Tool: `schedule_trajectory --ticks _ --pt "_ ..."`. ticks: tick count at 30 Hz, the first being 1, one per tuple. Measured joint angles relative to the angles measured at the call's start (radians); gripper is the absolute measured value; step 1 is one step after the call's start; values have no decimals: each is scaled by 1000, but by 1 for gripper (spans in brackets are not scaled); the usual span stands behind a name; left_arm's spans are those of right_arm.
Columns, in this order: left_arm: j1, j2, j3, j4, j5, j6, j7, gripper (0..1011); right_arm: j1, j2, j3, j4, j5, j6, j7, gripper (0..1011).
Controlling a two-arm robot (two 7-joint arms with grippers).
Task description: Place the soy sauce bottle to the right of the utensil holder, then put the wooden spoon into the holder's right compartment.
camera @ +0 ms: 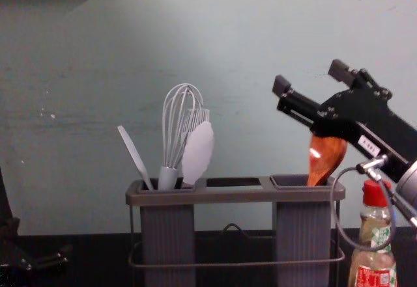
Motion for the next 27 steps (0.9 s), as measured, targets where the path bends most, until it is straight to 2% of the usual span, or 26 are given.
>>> schedule_trajectory --ticks 7,19,23,26,27 --pt "0 0 0 0 0 0 0 1011 -5 19 25 -34 6 10 -8 1004" --pt "0 0 0 0 0 0 0 1011 -12 69 104 -71 21 22 -21 1004" --pt "0 0 0 0 0 0 0 1011 -14 85 131 -75 -4 58 -46 1004" --pt "0 0 0 0 0 0 0 1011 -17 99 151 -83 -42 112 -81 1004" --pt "0 0 0 0 0 0 0 1011 -19 106 159 -89 -63 149 -99 1004"
